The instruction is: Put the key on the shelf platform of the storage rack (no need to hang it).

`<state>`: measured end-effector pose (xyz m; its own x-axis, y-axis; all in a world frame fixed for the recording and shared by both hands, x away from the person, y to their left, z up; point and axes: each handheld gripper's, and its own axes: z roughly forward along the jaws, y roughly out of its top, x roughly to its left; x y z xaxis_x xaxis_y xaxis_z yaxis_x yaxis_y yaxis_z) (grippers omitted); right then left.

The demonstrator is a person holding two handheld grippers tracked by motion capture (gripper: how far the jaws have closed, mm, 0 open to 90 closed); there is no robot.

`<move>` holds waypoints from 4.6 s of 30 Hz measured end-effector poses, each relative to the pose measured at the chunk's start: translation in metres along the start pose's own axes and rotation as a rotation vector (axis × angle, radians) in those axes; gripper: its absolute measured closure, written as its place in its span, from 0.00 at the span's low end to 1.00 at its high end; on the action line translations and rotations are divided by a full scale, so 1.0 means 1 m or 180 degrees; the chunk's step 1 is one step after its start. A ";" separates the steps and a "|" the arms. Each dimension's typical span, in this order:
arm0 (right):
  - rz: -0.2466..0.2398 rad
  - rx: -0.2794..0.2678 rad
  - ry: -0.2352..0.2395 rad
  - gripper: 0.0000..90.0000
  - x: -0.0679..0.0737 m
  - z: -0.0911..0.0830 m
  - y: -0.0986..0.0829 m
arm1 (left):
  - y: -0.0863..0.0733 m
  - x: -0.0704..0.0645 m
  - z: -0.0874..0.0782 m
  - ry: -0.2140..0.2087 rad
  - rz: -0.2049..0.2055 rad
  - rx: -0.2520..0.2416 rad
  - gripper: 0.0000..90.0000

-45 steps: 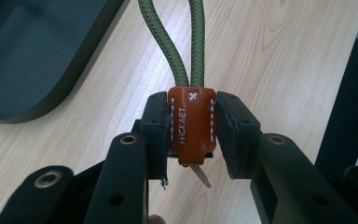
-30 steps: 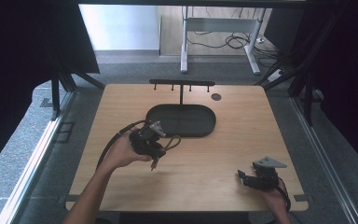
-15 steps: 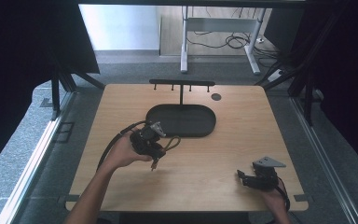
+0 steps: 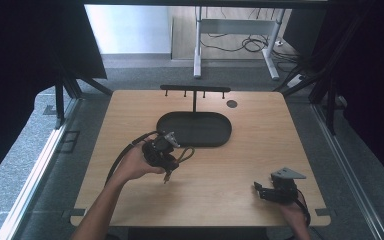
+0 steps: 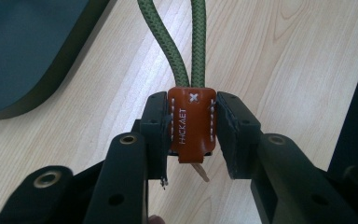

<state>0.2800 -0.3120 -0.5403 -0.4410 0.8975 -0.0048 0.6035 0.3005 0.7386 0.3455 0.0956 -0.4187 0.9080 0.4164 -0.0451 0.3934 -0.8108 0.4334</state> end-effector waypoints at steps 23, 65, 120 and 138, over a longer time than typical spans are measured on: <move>0.0017 0.0009 -0.0015 0.24 0.000 0.001 0.000 | 0.007 0.002 0.005 0.0036 -0.0047 0.0037 0.74; 0.0018 0.0007 -0.0017 0.24 0.000 0.001 0.000 | 0.045 0.035 -0.008 0.0173 -0.0077 0.0118 0.74; 0.0030 0.0007 -0.0027 0.23 0.000 0.001 0.001 | 0.104 0.082 0.016 0.0271 -0.0128 0.0202 0.74; 0.0035 0.0005 -0.0029 0.23 0.000 0.001 0.001 | 0.124 0.111 0.032 0.0300 -0.0269 0.0098 0.74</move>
<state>0.2813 -0.3118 -0.5406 -0.4283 0.9036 -0.0028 0.6094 0.2911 0.7375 0.4992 0.0279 -0.3987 0.8544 0.5196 0.0051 0.4736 -0.7828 0.4037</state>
